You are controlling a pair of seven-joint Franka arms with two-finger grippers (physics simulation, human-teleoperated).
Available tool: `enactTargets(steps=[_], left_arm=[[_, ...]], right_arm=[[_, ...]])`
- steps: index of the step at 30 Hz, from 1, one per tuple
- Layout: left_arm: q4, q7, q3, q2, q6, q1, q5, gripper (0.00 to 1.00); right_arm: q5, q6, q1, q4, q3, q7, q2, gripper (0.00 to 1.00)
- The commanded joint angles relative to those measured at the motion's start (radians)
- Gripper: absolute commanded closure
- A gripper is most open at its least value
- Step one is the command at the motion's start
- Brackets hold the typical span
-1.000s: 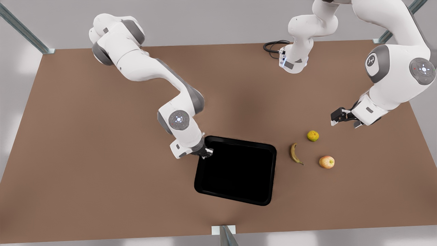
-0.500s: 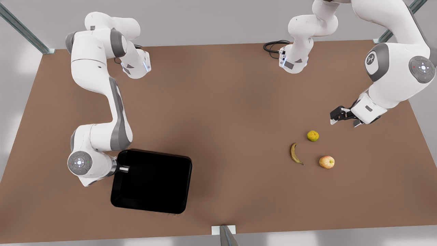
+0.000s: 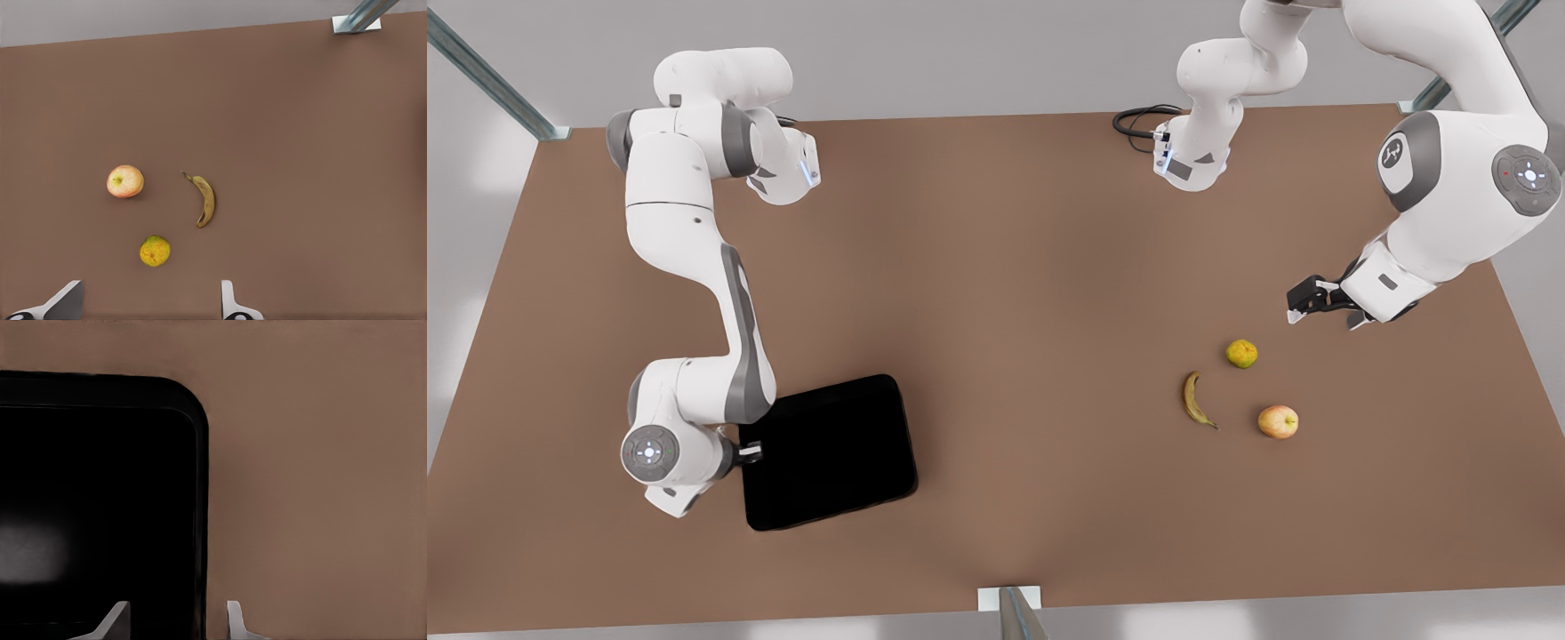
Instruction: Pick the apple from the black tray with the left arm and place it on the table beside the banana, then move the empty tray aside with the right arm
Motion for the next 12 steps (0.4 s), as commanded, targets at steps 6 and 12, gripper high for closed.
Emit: enactTargets(steps=[6, 12], left_arm=[[0.011, -0.001, -0.002, 0.002, 0.007, 0.000, 0.001, 0.00], [0.017, -0.009, -0.013, 0.007, 0.011, -0.011, 0.031, 0.00]], right_arm=[[-0.025, -0.353, 0.000, -0.008, 0.029, -0.109, -0.388, 0.00], [-0.068, -0.356, -0.043, -0.045, 0.044, 0.100, -0.382, 0.00]])
